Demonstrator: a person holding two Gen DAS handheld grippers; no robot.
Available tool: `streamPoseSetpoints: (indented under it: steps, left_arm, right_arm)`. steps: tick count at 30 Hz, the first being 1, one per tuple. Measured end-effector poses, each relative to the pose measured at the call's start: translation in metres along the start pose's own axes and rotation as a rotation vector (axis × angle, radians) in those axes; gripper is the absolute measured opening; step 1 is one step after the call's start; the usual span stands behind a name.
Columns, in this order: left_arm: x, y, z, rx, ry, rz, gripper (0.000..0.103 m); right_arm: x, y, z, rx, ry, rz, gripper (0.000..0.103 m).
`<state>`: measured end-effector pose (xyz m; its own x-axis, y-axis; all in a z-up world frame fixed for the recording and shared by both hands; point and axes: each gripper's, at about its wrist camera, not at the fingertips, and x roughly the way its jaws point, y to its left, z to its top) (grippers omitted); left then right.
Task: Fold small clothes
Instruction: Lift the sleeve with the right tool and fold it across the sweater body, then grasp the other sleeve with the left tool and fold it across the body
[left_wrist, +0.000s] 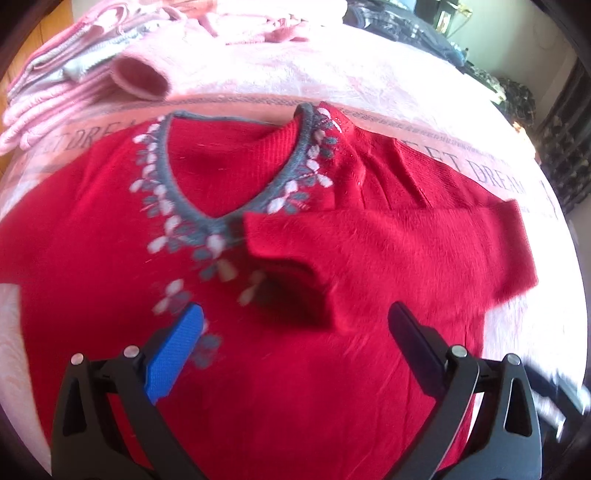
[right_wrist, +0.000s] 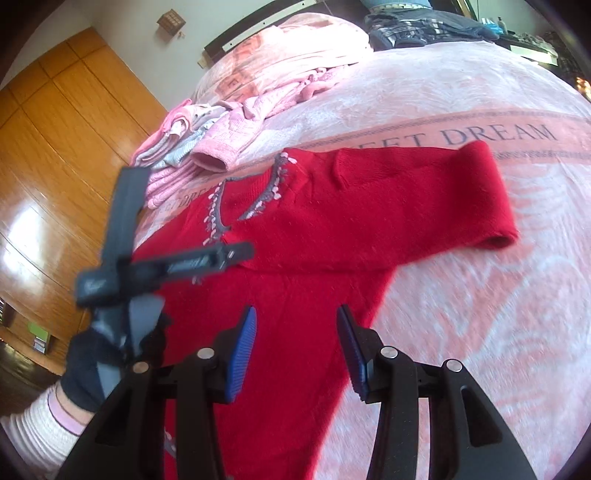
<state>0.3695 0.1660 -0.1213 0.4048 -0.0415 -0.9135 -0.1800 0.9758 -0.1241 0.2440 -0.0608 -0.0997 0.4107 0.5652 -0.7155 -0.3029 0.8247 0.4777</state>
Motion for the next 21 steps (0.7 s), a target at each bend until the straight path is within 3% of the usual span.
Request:
streamPoseSetpoints:
  steps: [1,2,3,5,7,9,10,14,17,21]
  left_arm:
    - [0.006,-0.004,0.004,-0.010,0.006,0.006,0.091]
    - [0.009,-0.005,0.006,-0.017,0.014,0.002,0.073]
    - [0.014,-0.006,0.009,-0.029,0.029,0.000,0.063]
    - [0.017,-0.007,0.011,-0.044,0.028,0.017,0.058]
    - [0.015,-0.007,0.013,-0.042,0.020,0.027,0.045]
    - [0.012,-0.004,0.014,-0.051,0.020,-0.002,0.014]
    - [0.011,-0.002,0.015,-0.058,0.024,-0.014,0.009]
    - [0.004,0.005,0.017,-0.056,0.013,-0.044,0.004]
    - [-0.013,0.014,0.018,-0.076,-0.043,-0.101,0.003]
    - [-0.040,0.028,0.024,-0.074,-0.134,-0.090,0.003]
  right_arm:
    - [-0.003,-0.002,-0.004,-0.002,-0.005,-0.009,0.047]
    - [-0.006,-0.004,-0.008,-0.004,-0.009,-0.016,0.048]
    - [-0.008,-0.005,-0.010,-0.007,-0.011,-0.019,0.048]
    - [-0.011,-0.006,-0.015,-0.011,-0.018,-0.033,0.049]
    - [-0.013,-0.008,-0.018,-0.004,-0.022,-0.032,0.049]
    - [-0.014,-0.011,-0.020,0.010,-0.023,-0.023,0.050]
    - [-0.015,-0.012,-0.022,0.015,-0.022,-0.026,0.050]
    - [-0.014,-0.013,-0.024,0.030,-0.020,-0.033,0.051]
    - [-0.014,-0.011,-0.024,0.028,-0.020,-0.042,0.051]
    - [-0.013,-0.010,-0.023,0.028,-0.019,-0.055,0.051]
